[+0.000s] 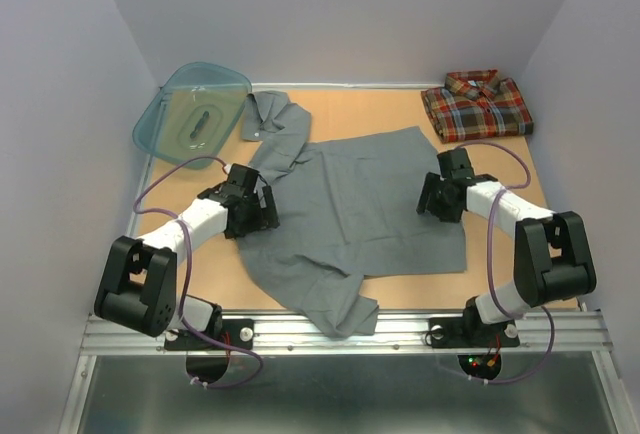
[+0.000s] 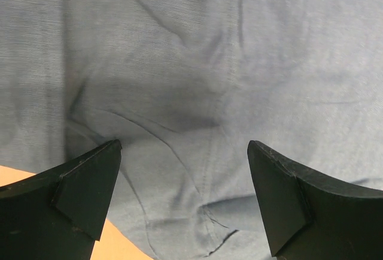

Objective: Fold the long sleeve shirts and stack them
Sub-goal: Flatten the shirt out

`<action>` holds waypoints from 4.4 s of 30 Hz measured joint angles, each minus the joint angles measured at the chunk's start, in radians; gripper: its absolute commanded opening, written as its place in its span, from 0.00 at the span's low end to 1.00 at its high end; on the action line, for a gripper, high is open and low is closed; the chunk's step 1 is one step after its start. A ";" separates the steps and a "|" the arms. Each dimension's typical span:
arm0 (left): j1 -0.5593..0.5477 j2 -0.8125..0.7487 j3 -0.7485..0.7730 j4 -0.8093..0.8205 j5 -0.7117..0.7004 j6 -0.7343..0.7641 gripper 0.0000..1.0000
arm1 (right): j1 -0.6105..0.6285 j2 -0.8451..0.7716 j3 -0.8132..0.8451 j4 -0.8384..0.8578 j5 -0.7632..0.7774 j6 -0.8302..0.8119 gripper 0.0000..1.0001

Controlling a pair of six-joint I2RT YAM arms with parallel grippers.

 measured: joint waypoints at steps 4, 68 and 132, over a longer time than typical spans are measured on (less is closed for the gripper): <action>0.053 0.000 -0.007 0.007 0.005 0.002 0.98 | -0.071 0.001 -0.066 0.019 -0.008 0.033 0.66; 0.124 0.962 1.087 0.254 -0.195 -0.045 0.75 | 0.029 -0.220 -0.117 0.107 -0.308 0.008 0.68; 0.171 0.741 0.830 0.251 0.117 0.409 0.64 | 0.029 -0.250 -0.275 0.084 -0.241 0.008 0.69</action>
